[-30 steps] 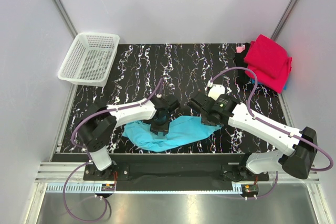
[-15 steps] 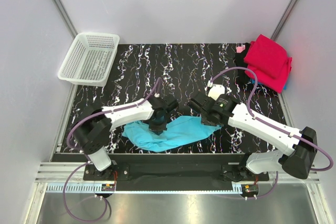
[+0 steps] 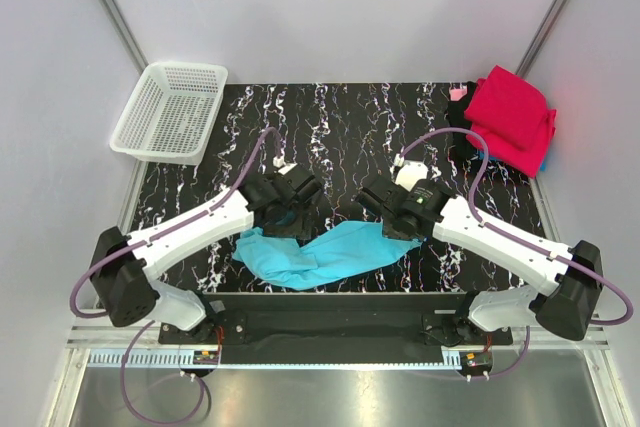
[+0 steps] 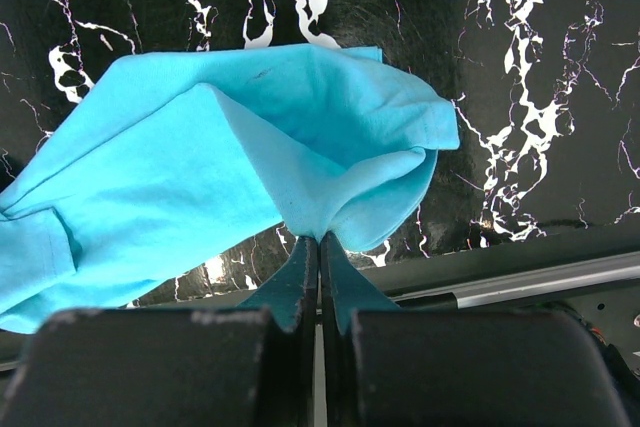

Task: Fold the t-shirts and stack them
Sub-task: Flatten the tshirt out

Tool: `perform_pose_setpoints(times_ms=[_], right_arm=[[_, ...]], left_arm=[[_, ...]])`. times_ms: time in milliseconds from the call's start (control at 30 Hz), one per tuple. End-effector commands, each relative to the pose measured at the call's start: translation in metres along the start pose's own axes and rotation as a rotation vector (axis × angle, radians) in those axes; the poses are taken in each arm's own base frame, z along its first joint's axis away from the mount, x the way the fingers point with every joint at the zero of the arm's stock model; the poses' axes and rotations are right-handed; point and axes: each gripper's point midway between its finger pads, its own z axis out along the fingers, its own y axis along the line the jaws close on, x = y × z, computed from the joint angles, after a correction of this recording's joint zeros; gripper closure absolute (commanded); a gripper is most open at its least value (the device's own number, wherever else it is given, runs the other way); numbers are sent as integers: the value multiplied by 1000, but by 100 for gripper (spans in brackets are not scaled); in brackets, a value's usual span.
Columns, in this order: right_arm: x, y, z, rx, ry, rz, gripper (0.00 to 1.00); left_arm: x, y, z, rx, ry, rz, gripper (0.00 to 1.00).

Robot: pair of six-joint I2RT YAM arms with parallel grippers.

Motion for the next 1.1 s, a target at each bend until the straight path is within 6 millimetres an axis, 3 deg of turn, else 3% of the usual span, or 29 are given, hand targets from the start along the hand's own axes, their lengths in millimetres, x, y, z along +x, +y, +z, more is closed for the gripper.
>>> perform_pose_setpoints(times_ms=[0, 133, 300, 400, 433, 533, 567, 600, 733, 867, 1000, 1067], right_arm=[[-7, 6, -3, -17, -19, 15, 100], [-7, 6, -4, -20, -20, 11, 100], [-7, 5, -5, -20, -22, 8, 100], [-8, 4, -6, -21, -28, 9, 100], [-8, 3, -6, -20, -29, 9, 100], [-9, 3, -6, -21, -33, 9, 100], [-9, 3, -6, -22, -34, 10, 100], [-10, 3, -6, -21, -35, 11, 100], [-13, 2, -6, -10, -49, 9, 100], [-21, -6, 5, 30, -45, 28, 100], [-24, -9, 22, 52, -16, 32, 100], [-26, -7, 29, 45, -8, 27, 100]], left_arm=[[5, 8, 12, -62, 16, 11, 27], [5, 12, 25, -98, 23, 17, 16], [13, 25, 47, -127, 83, -40, 16], [23, 34, 60, -157, 122, -60, 24], [26, 36, 62, -162, 136, -67, 30], [37, 41, 70, -179, 167, -73, 72], [39, 42, 72, -183, 173, -75, 96], [43, 45, 73, -191, 182, -74, 100], [44, 52, 76, -212, 184, -88, 100], [32, 73, 80, -248, 174, -138, 100], [8, 103, 84, -288, 162, -252, 100], [-11, 109, 85, -287, 140, -281, 100]])
